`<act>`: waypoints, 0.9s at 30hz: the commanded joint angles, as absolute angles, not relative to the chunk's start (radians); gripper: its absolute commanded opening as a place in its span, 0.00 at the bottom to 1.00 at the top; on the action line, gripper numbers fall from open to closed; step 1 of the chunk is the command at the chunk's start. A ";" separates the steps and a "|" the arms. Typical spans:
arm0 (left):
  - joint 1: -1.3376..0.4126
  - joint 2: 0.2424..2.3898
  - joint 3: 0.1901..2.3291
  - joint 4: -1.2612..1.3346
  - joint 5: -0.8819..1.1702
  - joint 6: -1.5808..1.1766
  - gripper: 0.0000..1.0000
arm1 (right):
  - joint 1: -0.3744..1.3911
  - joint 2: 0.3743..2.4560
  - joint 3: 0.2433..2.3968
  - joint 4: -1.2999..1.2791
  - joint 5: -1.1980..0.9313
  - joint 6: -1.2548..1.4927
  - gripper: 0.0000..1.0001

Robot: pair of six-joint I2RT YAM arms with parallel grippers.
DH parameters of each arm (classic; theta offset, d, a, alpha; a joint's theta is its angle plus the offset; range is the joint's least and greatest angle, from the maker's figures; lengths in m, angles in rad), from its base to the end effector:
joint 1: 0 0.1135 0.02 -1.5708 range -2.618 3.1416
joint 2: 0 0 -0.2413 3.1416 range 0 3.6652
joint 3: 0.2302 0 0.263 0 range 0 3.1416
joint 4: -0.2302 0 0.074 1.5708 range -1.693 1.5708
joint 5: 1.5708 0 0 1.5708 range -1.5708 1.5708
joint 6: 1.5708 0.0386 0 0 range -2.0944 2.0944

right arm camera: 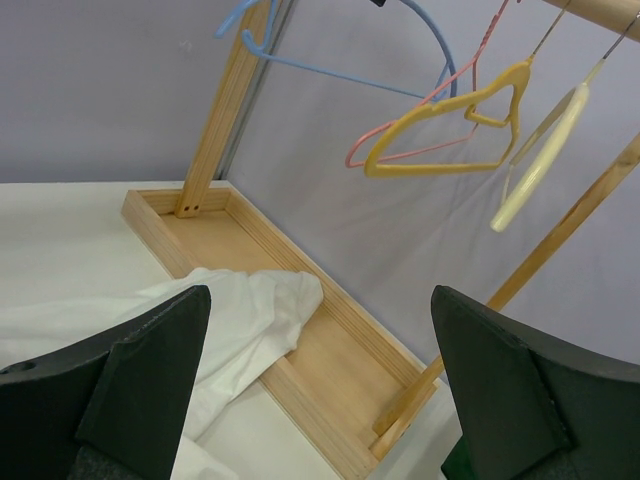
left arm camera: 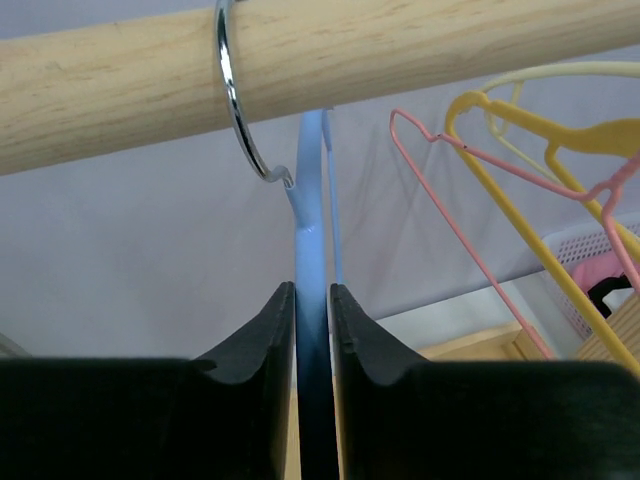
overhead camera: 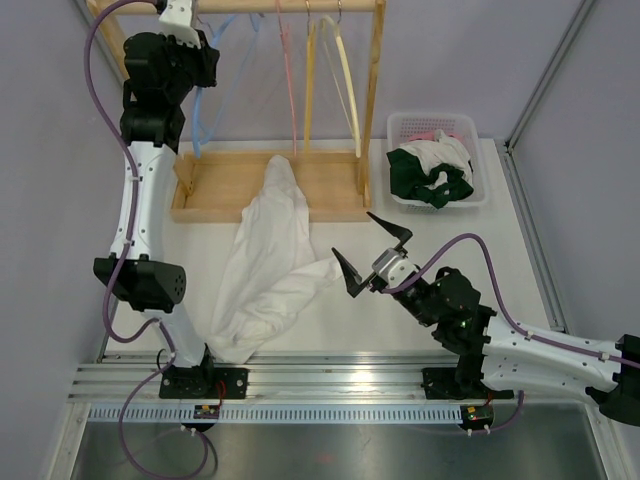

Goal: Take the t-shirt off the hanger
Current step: Hang the hanger back to the clothesline with the left arm, then place the tshirt into the basket

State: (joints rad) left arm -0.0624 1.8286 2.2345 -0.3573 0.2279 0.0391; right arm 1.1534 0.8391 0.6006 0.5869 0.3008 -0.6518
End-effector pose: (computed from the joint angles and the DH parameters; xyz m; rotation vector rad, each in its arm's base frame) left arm 0.4032 -0.0339 0.5085 0.2588 1.5044 -0.1920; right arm 0.1021 0.2019 0.3287 -0.7905 0.9586 0.2519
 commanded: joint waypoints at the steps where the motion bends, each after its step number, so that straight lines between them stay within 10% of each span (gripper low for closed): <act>1: -0.061 1.769 2.210 -0.402 0.256 0.069 0.25 | 1.152 0.842 0.620 0.611 0.302 -0.634 1.00; 7: -0.061 1.740 2.215 -0.416 0.261 0.066 0.73 | 1.152 0.847 0.620 0.606 0.307 -0.630 0.99; 14: -0.061 1.668 2.200 -0.437 0.267 0.069 0.96 | 1.152 0.880 0.656 0.560 0.351 -0.588 0.99; 27: -0.037 1.288 1.789 -0.325 0.178 0.095 0.99 | 1.152 1.064 0.833 0.210 0.286 -0.342 0.99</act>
